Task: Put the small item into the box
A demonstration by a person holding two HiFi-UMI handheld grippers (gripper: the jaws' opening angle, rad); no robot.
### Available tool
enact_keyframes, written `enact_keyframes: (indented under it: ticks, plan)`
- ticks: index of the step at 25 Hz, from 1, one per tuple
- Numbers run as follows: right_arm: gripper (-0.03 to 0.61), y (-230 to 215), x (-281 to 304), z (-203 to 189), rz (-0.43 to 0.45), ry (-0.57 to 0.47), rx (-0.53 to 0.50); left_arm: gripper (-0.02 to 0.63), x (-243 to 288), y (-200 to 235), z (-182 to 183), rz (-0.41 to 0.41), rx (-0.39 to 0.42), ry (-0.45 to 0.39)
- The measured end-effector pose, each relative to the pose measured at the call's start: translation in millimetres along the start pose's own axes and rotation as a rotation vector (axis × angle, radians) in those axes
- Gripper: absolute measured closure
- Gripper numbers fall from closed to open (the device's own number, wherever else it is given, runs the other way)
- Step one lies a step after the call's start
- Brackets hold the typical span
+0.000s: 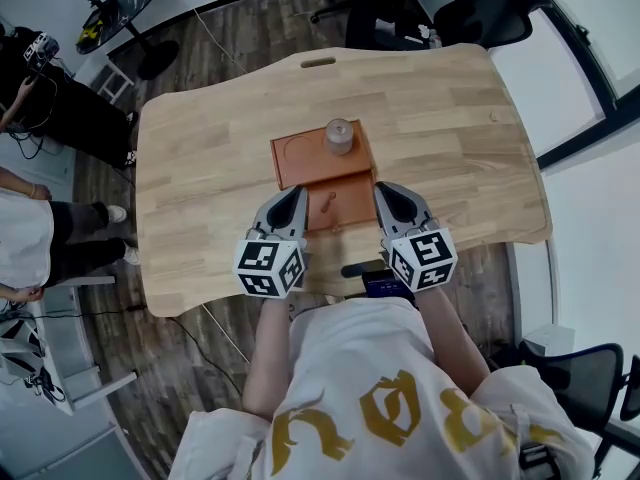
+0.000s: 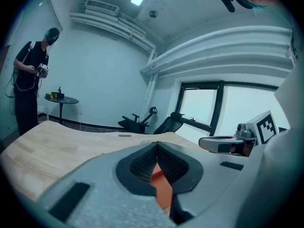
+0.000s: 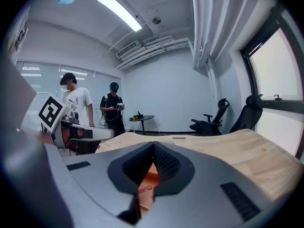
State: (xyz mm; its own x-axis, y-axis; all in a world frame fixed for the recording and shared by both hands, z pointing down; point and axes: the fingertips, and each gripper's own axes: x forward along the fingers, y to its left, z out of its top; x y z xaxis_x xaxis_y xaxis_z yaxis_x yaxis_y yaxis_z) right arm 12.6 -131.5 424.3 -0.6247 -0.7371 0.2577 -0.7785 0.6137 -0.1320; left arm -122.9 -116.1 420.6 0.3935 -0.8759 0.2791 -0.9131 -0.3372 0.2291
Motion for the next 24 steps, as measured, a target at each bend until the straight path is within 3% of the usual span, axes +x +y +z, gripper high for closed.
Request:
enact_keyframes:
  ticks: [24]
  plan:
    - [0.568, -1.3, 4.0, -0.7, 0.005, 0.007, -0.007, 0.604, 2.8, 4.0, -3.6, -0.005, -0.014, 0.008]
